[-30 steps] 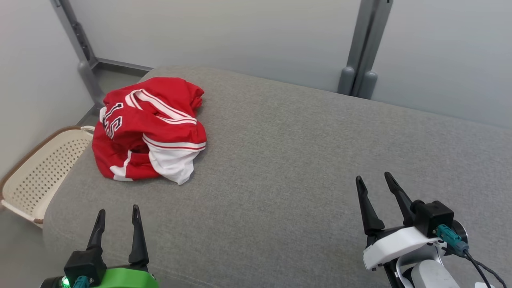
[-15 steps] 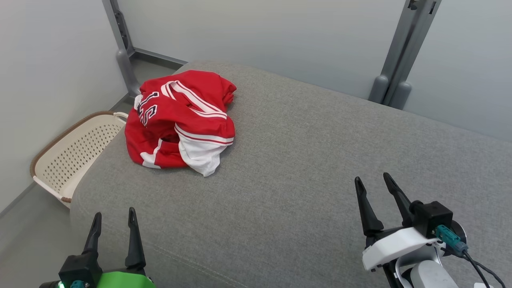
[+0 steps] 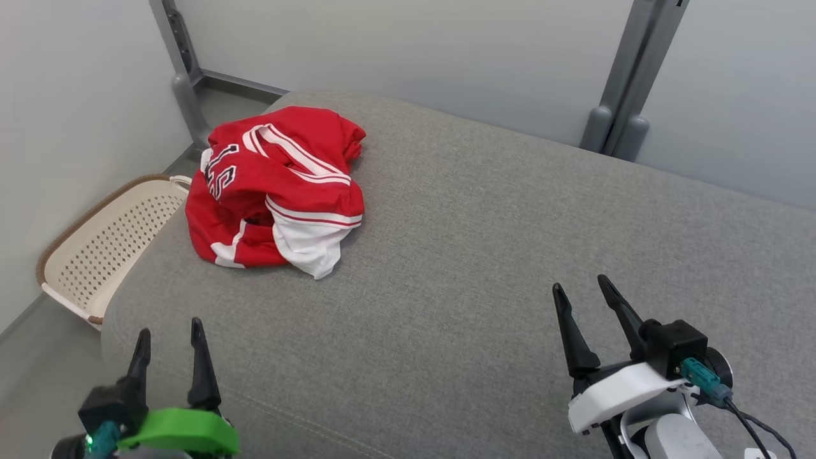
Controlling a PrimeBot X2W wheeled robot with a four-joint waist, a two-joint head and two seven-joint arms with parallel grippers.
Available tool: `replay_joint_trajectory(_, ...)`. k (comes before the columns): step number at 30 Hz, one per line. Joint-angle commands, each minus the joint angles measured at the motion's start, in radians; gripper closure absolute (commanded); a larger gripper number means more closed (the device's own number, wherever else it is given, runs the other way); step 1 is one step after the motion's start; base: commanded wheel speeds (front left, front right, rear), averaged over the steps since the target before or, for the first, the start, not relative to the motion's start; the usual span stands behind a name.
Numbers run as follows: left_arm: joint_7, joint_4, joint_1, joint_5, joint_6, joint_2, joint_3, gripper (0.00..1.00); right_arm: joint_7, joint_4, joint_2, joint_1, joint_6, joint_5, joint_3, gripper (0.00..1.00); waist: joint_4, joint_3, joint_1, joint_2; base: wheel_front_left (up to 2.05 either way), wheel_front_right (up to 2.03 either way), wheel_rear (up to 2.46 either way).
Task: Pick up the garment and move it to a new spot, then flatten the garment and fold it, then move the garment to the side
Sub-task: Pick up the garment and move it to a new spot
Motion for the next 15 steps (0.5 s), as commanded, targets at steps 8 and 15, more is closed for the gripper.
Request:
replay_joint_trajectory(8, 0.135, 0.245, -0.346, -0.133, 0.010, 0.012, 0.066, 0.00, -0.003, 0.009, -0.004, -0.055, 0.000, -0.051, 0.020, 0.00, -0.087, 0.112, 0.0000, 0.0000, 0.00, 0.00, 0.00)
replay_joint_trajectory(15, 0.289, 0.428, -0.601, -0.248, 0.049, 0.044, 0.147, 0.00, 0.007, 0.003, -0.004, -0.110, 0.000, -0.085, 0.056, 0.00, -0.186, 0.205, 0.0000, 0.0000, 0.00, 0.00, 0.00)
